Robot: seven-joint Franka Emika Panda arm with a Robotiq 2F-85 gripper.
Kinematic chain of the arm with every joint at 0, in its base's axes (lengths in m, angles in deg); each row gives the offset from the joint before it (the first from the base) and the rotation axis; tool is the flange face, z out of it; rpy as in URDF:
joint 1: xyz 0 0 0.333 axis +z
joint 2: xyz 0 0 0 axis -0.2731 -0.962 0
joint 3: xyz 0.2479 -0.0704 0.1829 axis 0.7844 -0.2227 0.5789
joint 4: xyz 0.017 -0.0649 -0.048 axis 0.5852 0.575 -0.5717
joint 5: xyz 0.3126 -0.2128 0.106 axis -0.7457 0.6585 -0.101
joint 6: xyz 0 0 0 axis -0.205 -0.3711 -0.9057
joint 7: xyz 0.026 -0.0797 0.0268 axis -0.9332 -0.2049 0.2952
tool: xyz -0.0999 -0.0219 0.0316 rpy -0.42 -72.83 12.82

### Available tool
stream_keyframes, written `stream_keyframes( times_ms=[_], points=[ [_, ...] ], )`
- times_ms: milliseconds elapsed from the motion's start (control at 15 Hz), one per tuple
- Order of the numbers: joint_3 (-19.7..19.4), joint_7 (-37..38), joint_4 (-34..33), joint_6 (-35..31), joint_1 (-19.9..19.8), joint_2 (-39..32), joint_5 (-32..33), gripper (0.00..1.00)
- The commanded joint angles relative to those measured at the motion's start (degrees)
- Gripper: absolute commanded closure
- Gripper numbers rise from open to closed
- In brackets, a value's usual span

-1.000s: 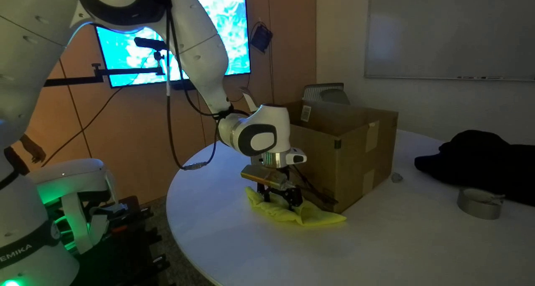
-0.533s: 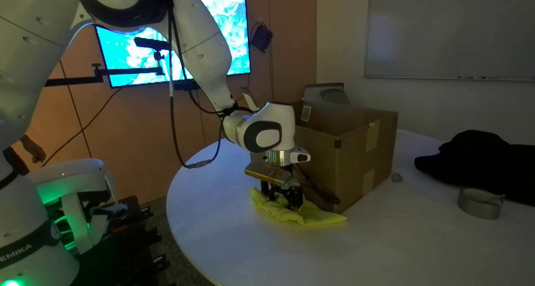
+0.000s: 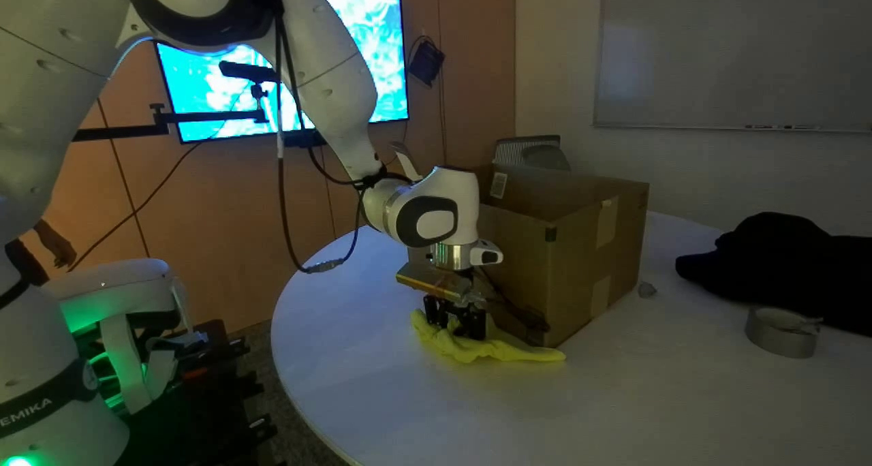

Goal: Put the marker on the yellow cloth, then fold it and put it in the box

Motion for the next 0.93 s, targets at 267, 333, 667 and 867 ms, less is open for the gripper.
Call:
stream_keyframes(
  times_ms=[267,333,667,867],
  points=[
    [-0.48,-0.37,1.56,0.65,-2.21,2.51,-0.77,0.87],
    [-0.4,-0.87,2.43,0.59,-3.22,3.89,-1.19,0.86],
    [-0.04,-2.62,4.19,2.57,-7.86,10.58,-3.63,0.89],
    [-0.06,-3.76,3.57,5.23,-9.05,13.64,-6.07,0.88]
  ],
)
